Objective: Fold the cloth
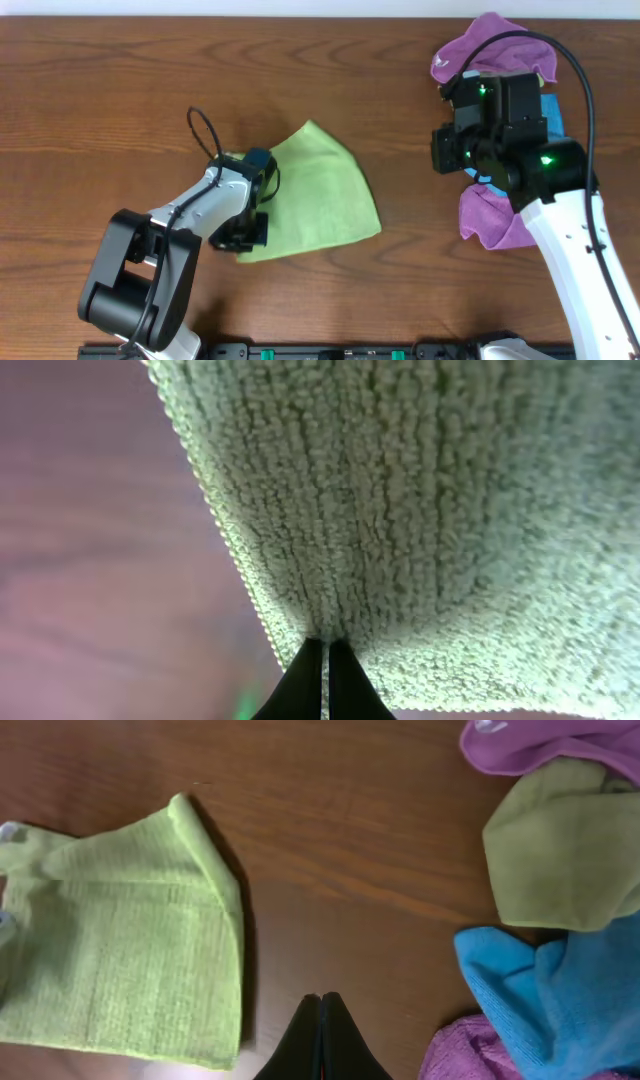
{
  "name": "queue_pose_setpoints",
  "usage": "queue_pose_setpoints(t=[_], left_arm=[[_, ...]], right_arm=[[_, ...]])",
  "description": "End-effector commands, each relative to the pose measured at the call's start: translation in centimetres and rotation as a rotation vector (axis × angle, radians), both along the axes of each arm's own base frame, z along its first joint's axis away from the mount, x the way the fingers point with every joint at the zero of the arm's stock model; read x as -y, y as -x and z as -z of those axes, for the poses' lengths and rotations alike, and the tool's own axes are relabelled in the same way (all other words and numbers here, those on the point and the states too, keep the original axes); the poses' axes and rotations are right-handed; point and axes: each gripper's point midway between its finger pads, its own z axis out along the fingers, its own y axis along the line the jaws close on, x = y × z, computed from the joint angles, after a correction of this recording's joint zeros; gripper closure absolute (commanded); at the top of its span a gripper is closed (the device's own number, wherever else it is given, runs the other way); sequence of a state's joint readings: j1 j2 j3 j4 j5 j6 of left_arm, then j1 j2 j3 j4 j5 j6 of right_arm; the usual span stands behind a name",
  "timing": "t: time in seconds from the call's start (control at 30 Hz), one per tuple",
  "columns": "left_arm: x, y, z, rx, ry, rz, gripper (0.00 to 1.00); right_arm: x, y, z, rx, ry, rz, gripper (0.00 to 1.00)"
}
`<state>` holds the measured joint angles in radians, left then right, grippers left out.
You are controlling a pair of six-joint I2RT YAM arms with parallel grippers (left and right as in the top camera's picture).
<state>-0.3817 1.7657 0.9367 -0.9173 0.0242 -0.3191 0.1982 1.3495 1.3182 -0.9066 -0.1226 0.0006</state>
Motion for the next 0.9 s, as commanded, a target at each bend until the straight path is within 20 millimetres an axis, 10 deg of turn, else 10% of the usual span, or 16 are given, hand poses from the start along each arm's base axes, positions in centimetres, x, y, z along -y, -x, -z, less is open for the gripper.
queue_pose_setpoints(t=[0.0,0.47,0.87], left_arm=[[-1.1,0.1,0.2,0.000,-0.069,-0.018,0.94],[-0.4,-1.4,0.6,0.066,-0.035,-0.033,0.94],[0.1,-1.8,0.8,0.079,-0.012,-0.037,0.94]], right_arm=[[-1.9,0.1,0.3,-0.014,-0.060,-0.120,0.99],[-16.8,-4.1,10.9,-0.143,-0.322,-0.453,0.99],[-20.7,-6.8,15.7,-0.081,-0.324,-0.460,0.99]])
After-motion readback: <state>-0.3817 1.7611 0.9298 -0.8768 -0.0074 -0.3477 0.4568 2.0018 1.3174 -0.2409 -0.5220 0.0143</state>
